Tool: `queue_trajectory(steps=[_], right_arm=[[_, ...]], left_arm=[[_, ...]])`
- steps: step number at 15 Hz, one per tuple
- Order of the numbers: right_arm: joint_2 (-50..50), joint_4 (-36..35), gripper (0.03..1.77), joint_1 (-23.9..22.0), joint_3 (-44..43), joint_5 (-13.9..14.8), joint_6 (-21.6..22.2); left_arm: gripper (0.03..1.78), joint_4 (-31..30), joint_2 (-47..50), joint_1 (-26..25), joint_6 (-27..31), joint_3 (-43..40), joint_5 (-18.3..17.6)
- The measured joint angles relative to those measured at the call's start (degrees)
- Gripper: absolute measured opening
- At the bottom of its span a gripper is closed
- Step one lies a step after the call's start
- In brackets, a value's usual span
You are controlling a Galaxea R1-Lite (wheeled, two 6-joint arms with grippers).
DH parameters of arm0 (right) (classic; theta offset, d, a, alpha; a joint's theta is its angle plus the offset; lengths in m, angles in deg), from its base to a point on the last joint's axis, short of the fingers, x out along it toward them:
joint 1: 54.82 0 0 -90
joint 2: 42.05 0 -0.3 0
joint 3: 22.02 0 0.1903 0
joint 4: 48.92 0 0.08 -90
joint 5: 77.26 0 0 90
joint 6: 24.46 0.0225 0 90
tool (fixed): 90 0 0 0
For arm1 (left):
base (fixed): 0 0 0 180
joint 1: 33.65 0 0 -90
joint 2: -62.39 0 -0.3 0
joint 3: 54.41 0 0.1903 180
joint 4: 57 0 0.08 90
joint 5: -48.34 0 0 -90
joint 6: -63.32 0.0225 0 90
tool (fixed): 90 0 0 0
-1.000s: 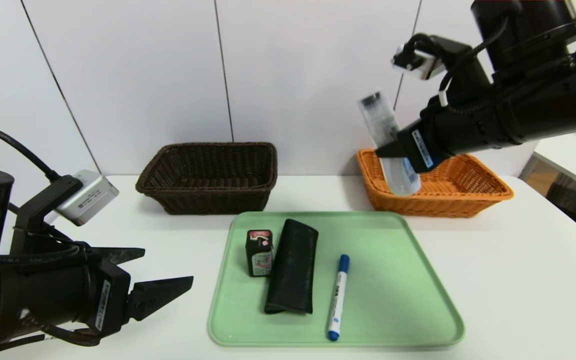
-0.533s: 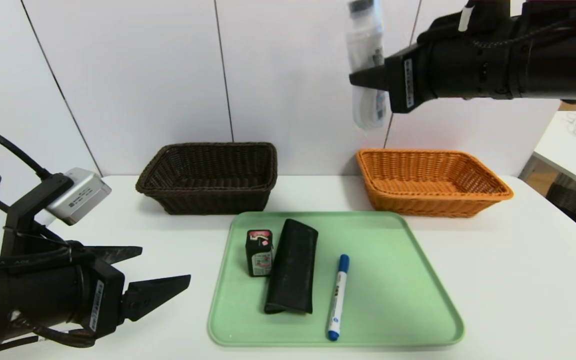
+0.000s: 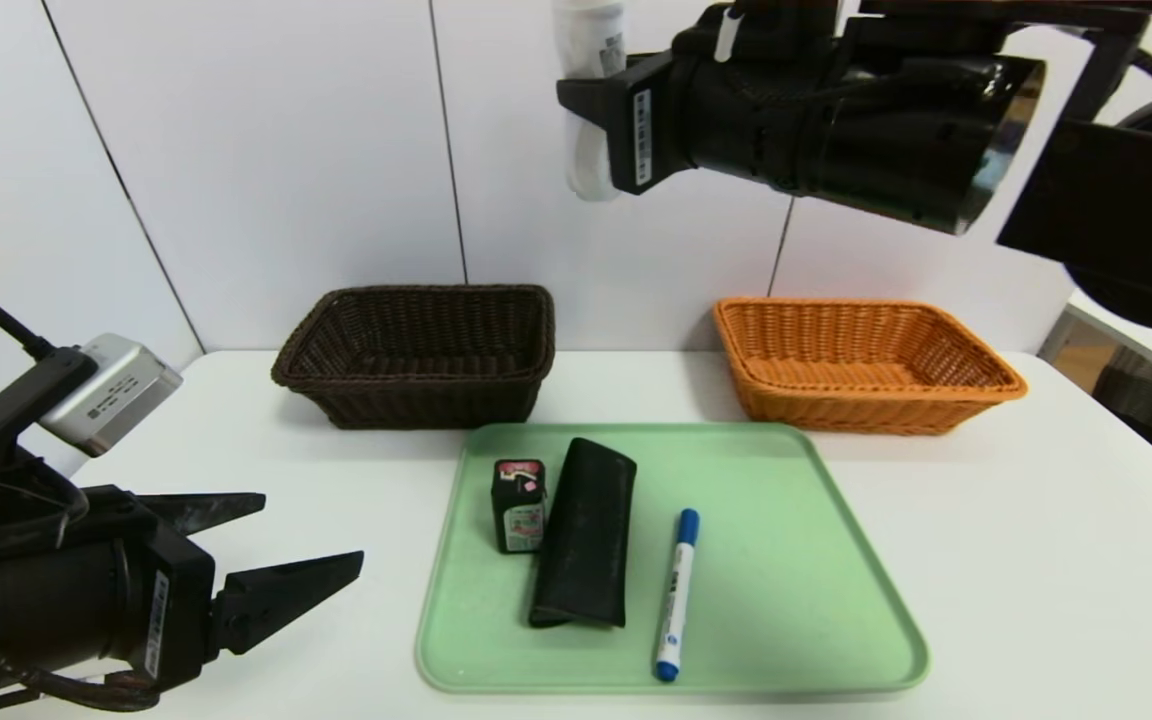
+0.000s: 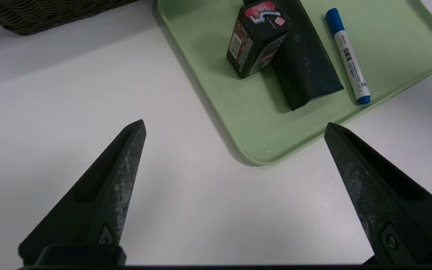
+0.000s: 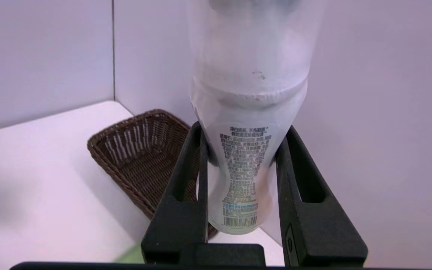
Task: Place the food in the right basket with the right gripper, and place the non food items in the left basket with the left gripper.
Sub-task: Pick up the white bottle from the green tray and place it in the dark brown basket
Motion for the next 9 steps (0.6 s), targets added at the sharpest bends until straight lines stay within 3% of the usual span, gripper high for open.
queue_trajectory(steps=[4, 7, 9], right_arm=[[6.18, -1.38, 0.51, 0.35, -5.85, 0.35, -0.02], [12.28, -1.46, 0.51, 0.41, -12.76, 3.58, -0.05], [15.91, -1.16, 0.51, 0.52, -15.85, 4.16, -0.07]], left_arm=[[1.69, -0.09, 0.80, -0.09, -0.18, -0.46, -0.01], [1.69, -0.09, 0.96, -0.06, -0.24, -0.60, -0.01], [1.69, -0.09, 0.99, -0.06, -0.27, -0.60, 0.00]])
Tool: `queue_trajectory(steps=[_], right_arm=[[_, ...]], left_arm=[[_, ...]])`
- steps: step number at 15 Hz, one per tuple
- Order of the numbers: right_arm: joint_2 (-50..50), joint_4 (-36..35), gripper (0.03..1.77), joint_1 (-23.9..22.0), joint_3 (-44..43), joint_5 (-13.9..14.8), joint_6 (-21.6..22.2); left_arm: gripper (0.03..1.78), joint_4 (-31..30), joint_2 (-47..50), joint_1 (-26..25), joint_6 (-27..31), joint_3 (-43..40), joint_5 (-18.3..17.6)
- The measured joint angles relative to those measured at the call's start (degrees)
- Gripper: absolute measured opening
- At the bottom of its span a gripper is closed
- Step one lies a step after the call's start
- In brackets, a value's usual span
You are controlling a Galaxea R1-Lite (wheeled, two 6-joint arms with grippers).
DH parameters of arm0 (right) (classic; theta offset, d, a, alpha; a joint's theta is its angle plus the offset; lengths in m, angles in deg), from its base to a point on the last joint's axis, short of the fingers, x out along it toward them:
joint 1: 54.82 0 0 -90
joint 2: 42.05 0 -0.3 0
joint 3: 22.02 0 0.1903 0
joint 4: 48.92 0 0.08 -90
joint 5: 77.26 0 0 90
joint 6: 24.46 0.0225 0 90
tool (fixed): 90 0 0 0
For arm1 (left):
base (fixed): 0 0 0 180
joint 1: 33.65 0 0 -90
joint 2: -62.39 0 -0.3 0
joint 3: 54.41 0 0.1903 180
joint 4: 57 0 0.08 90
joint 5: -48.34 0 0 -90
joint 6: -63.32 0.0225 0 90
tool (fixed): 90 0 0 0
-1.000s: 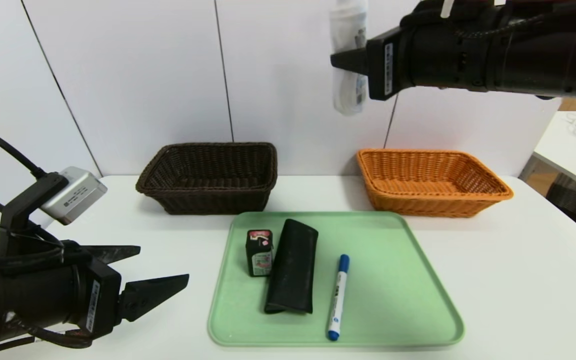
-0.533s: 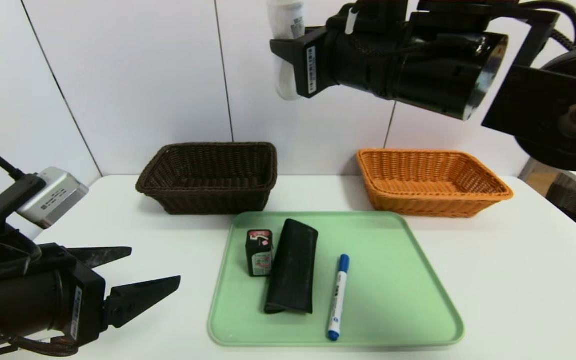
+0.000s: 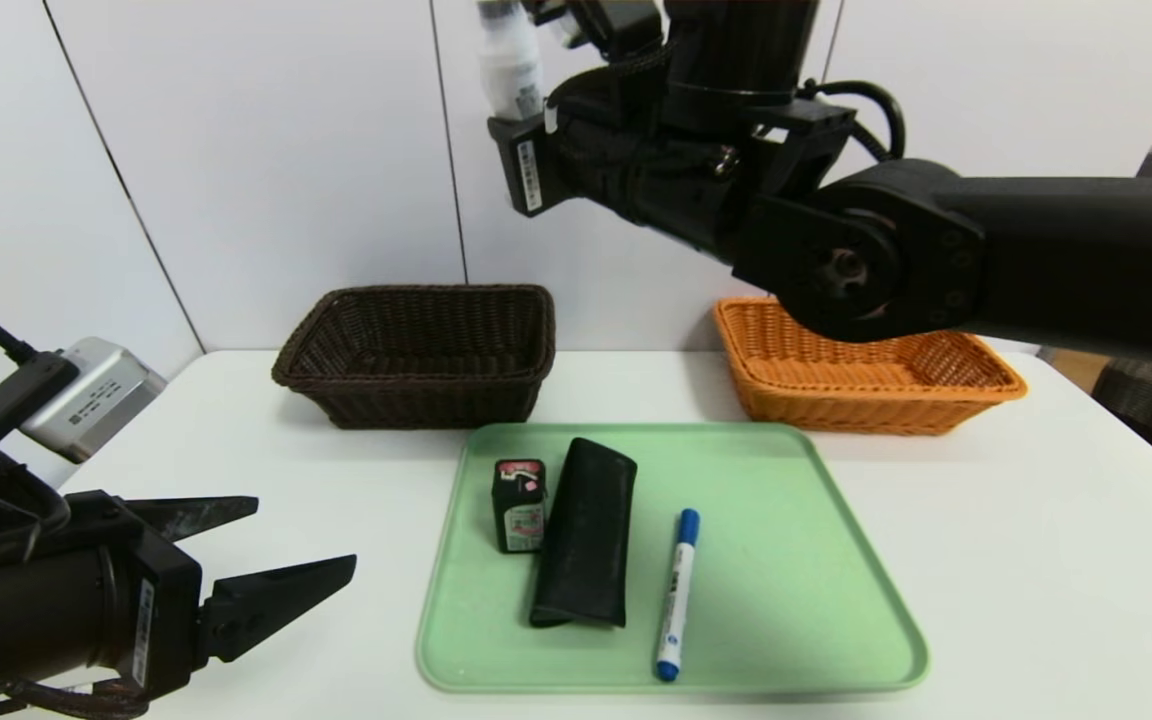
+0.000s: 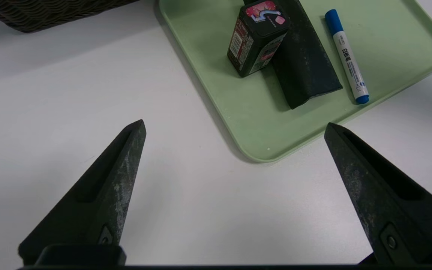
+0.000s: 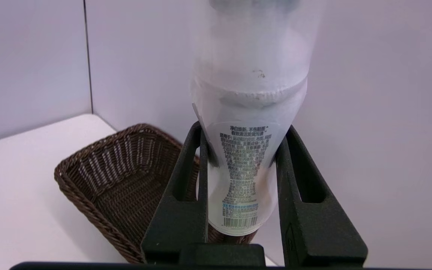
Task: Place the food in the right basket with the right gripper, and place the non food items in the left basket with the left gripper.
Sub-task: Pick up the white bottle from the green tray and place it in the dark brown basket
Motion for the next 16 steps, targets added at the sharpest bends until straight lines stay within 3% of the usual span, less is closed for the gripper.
queue_trajectory(steps=[10, 16], right_arm=[[10.53, -0.24, 0.51, 0.33, -1.30, -0.48, 2.45], [13.70, -4.29, 0.51, -0.20, -1.77, -4.80, 3.19]], left_arm=[[1.69, -0.17, -0.68, 0.00, 0.09, -1.55, -0.04], [1.69, -0.17, -0.55, 0.00, 0.20, -1.96, -0.06]])
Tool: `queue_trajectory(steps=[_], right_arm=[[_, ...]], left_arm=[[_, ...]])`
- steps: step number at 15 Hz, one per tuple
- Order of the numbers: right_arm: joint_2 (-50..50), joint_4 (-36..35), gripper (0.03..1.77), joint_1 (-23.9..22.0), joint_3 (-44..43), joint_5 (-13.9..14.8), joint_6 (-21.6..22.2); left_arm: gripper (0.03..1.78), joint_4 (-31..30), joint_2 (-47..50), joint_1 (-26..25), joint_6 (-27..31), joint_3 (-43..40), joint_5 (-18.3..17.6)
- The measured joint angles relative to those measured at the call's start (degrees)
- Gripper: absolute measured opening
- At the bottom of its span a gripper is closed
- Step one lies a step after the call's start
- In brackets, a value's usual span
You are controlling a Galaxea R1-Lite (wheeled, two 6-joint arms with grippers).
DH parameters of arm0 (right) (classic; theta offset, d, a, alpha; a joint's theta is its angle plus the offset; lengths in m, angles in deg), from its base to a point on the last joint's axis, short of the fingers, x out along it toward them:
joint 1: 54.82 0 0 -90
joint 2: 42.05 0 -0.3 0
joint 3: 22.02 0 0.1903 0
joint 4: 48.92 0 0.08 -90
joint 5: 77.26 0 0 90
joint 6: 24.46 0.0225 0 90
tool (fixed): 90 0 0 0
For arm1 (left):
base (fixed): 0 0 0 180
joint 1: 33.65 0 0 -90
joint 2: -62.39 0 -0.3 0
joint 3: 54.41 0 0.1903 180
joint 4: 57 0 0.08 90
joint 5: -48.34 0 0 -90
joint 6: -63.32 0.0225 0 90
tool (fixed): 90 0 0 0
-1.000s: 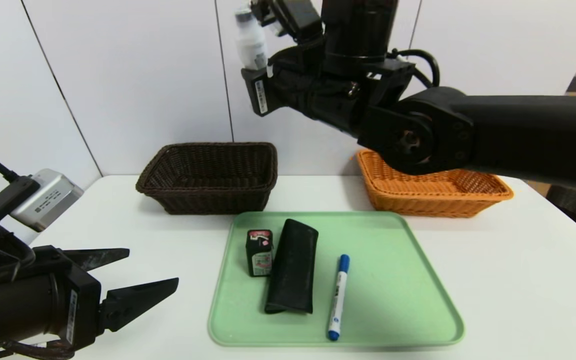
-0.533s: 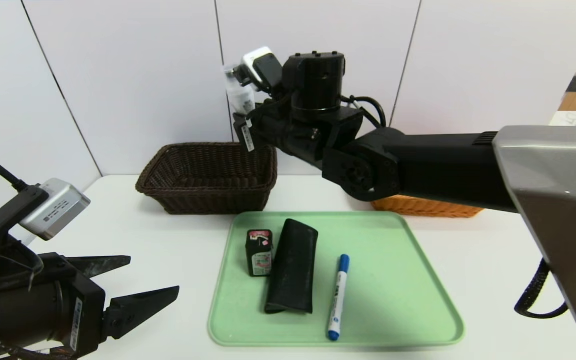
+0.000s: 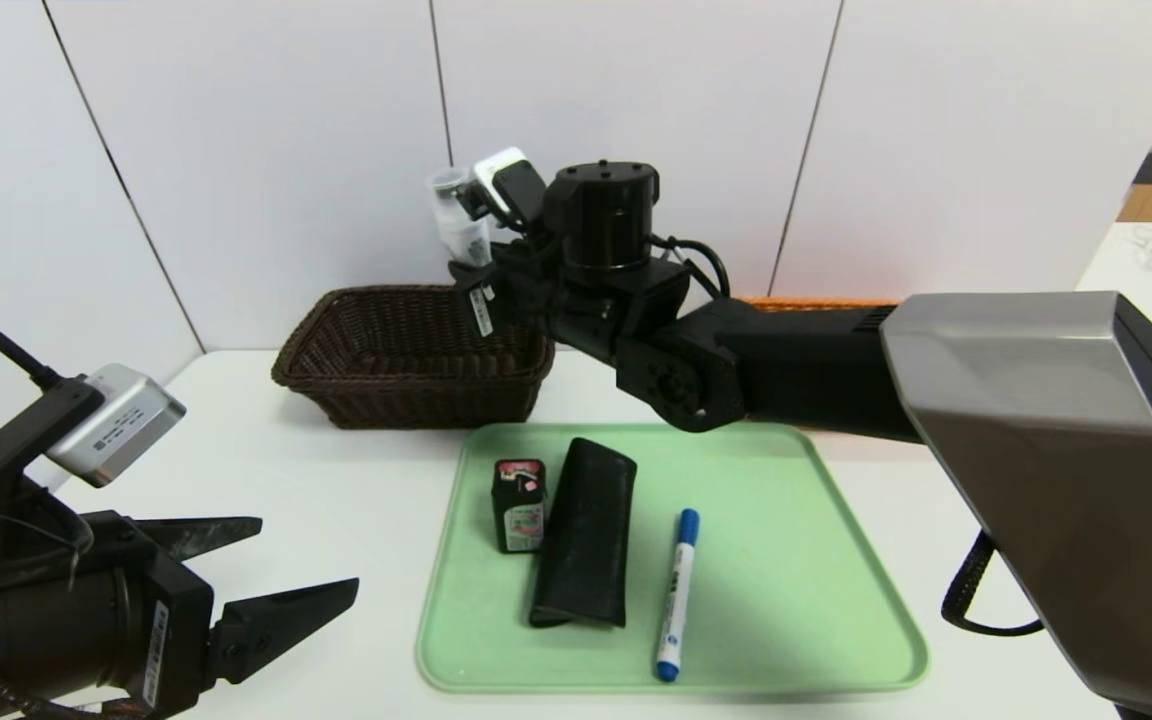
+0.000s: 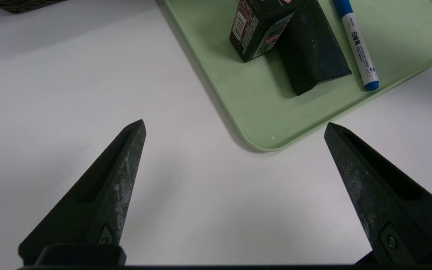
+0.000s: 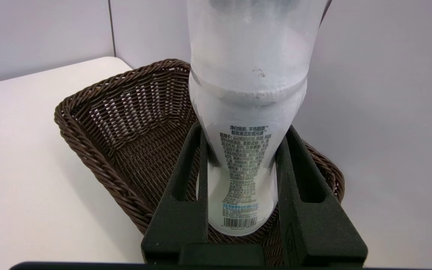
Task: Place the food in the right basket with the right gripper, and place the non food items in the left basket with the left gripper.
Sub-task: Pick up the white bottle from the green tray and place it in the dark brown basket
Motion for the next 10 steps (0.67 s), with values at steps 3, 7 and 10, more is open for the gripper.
queue_trajectory(steps=[3, 7, 10], right_arm=[[1.18, -0.17, 0.51, -0.52, 0.00, -0.13, 0.02], [2.86, -1.08, 0.51, -2.12, 0.00, -1.34, 0.05], [3.83, -1.48, 0.51, -2.58, 0.06, -1.37, 0.02]], left_arm=[[1.69, 0.00, -0.05, 0.00, 0.11, -0.05, -0.04], [1.69, -0.09, -0.24, 0.00, 0.24, -0.02, -0.13], [1.69, -0.11, -0.55, 0.00, 0.32, 0.06, -0.13]])
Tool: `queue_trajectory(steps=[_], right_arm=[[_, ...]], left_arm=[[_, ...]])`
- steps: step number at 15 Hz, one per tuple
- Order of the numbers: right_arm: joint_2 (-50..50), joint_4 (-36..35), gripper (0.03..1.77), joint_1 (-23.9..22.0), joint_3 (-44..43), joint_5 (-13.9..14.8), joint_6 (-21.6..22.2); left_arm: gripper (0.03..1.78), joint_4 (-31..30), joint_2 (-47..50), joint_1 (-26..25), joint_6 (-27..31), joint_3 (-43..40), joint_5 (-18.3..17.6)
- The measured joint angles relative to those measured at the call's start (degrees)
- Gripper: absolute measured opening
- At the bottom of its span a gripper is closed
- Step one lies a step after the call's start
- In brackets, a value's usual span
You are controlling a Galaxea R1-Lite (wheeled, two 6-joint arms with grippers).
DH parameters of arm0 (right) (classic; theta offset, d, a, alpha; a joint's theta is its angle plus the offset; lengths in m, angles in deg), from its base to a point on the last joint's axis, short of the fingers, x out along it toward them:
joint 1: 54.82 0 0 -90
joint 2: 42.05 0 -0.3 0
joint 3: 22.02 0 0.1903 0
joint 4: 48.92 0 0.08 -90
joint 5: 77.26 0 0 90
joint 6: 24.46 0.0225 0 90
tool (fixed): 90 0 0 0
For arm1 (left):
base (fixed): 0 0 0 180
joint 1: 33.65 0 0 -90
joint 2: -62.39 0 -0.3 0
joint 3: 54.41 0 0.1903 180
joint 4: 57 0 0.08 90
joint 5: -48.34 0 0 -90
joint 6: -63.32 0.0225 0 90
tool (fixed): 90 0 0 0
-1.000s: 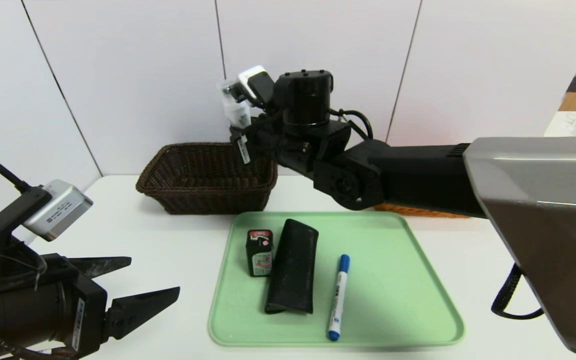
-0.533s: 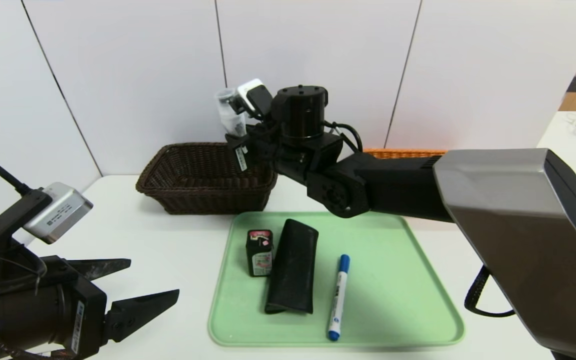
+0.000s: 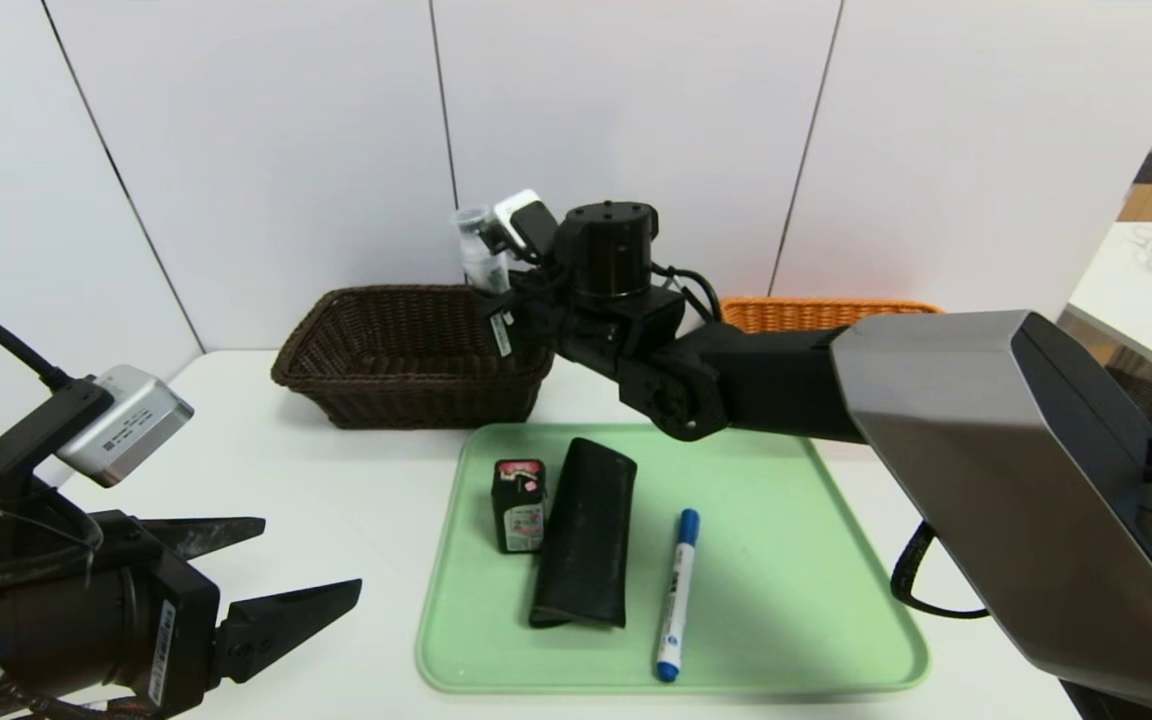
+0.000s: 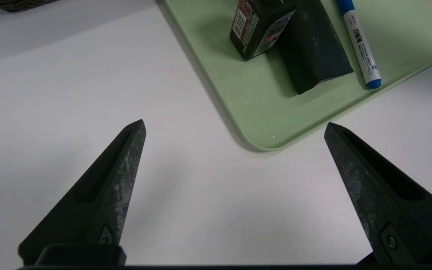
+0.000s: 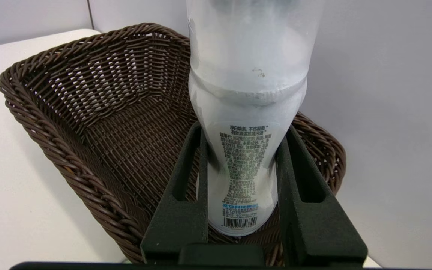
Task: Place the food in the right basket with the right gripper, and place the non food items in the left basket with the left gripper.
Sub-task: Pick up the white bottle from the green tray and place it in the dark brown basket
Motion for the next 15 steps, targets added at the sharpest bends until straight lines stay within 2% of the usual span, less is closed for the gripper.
queue_trajectory(steps=[12, 15], right_arm=[[3.19, -0.73, 0.51, -0.24, 0.00, -1.35, 0.00], [3.39, -0.82, 0.89, -0.26, 0.00, -1.35, -0.02]], left_arm=[[1.69, -0.46, -1.07, 0.01, 0.06, 0.30, -0.09], [1.69, -2.19, -1.74, 0.09, 0.04, 0.20, -0.23]])
